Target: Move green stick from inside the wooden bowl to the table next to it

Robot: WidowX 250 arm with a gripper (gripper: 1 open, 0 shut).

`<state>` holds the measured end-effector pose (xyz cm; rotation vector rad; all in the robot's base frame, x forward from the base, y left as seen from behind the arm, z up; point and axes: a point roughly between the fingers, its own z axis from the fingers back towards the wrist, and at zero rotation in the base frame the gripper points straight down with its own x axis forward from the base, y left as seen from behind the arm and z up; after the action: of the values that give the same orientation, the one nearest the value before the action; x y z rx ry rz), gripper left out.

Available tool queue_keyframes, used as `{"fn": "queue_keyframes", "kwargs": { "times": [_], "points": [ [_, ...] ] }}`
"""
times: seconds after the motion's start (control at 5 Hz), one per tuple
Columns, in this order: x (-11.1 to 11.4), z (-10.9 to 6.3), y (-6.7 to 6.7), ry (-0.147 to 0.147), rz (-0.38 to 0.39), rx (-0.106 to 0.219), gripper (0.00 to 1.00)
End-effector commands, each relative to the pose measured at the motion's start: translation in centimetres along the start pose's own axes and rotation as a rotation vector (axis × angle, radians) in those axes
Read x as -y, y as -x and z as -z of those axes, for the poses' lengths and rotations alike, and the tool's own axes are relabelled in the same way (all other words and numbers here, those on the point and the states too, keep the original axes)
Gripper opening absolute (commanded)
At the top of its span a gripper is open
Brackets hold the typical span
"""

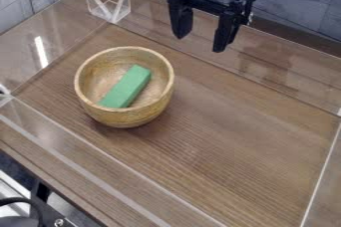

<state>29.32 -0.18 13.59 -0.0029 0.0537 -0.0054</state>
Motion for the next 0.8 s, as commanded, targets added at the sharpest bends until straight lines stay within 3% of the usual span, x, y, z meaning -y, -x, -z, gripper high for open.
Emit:
{"fn": "queue_keyframes", "kwargs": {
  "times": [0.0, 0.2, 0.6],
  "points": [
    [-1.1, 0.7, 0.2, -0.004, 0.025, -0.021, 1.00],
    [-3.1, 0.9, 0.8, -0.007, 0.051, -0.022, 1.00],
    [-8.0, 2.3, 3.4, -0.016, -0.028, 0.035, 1.00]
  ]
}}
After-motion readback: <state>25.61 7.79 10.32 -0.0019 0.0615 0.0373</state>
